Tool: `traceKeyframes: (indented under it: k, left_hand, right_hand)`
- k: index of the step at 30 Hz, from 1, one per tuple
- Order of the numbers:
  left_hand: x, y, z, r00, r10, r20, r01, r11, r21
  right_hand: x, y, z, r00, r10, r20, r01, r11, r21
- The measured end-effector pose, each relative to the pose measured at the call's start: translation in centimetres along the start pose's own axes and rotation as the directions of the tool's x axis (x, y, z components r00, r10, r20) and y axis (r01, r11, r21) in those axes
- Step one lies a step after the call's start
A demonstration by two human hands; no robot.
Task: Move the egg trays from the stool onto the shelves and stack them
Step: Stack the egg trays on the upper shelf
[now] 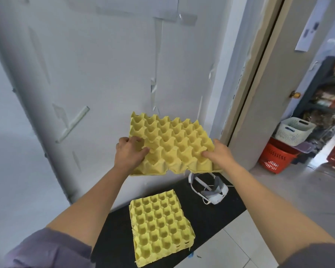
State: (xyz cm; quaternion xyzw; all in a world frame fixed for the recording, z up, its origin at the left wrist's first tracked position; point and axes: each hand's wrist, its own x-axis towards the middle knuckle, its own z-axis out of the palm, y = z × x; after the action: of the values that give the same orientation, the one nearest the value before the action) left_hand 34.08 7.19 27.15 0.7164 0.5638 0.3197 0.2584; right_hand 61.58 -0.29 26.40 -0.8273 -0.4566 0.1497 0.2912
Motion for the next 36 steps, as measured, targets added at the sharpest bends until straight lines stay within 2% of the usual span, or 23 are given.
traceKeyframes:
  k: [4,7,12,17,28,36]
  left_hand:
    - [-2.1,0.3,-2.2,0.998,-0.001,-0.059,0.003,1.0,0.028]
    - [-4.6,0.3,-4.2,0.99,-0.021,-0.142,0.028,0.999,0.042]
    - [-9.6,-0.3,-8.2,0.962,-0.074,-0.263,0.097,0.992,0.076]
    - [-15.5,-2.0,-13.3,0.924,-0.13,-0.361,0.189,0.973,0.132]
    - [-27.8,-9.5,-25.6,0.873,-0.188,-0.451,0.296,0.937,0.183]
    - [-39.1,-18.1,-35.6,0.833,-0.281,-0.476,0.424,0.878,0.223]
  right_hand:
    - [-0.6,-1.2,-0.4,0.998,-0.031,0.062,0.03,0.999,0.017]
    - [-1.8,-2.7,-0.1,0.989,-0.128,0.08,0.126,0.992,0.029]
    - [-4.8,-5.8,0.7,0.968,-0.248,0.03,0.247,0.968,0.036]
    - [-9.7,-9.9,2.3,0.915,-0.389,0.108,0.39,0.921,0.015]
    - [-24.7,-19.3,7.9,0.847,-0.511,0.146,0.507,0.859,0.064]
    - [-37.7,-26.4,16.3,0.777,-0.567,0.273,0.562,0.82,0.107]
